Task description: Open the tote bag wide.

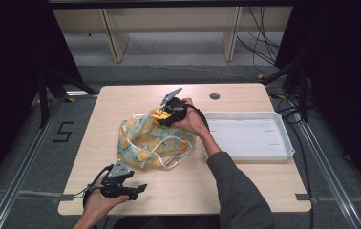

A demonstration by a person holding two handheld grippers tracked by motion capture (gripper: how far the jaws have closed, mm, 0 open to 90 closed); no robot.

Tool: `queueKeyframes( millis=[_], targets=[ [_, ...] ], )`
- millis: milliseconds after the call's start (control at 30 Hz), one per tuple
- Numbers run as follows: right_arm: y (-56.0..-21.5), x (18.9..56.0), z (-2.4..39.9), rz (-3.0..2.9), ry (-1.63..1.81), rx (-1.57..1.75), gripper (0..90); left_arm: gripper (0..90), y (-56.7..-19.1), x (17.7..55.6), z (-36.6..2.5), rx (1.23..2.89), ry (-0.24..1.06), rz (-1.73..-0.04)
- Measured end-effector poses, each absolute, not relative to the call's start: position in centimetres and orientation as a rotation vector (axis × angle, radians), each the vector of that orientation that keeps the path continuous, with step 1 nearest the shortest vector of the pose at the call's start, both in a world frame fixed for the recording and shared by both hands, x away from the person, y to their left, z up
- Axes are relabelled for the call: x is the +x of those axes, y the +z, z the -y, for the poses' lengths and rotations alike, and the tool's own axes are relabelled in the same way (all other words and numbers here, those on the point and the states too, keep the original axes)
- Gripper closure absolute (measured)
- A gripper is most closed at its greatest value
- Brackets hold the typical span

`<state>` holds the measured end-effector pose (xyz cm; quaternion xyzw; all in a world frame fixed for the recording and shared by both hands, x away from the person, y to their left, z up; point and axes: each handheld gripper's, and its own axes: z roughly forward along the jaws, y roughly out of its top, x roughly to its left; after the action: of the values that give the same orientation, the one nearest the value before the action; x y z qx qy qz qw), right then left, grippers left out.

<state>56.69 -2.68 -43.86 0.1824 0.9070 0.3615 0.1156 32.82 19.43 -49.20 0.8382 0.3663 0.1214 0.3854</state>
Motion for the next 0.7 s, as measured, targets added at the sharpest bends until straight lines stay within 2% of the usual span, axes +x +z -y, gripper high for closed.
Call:
queueKeyframes(
  millis=[467,700],
  targets=[
    [-41.0,55.8,2.7,-2.630,1.134,0.506,51.2,27.6,-48.9,32.7,-19.7,2.098,0.321,-0.950],
    [-39.1,55.2,3.2,-2.621,1.157,0.464,51.2,23.9,-48.9,32.7,-19.9,2.087,0.310,-0.974]
  ],
)
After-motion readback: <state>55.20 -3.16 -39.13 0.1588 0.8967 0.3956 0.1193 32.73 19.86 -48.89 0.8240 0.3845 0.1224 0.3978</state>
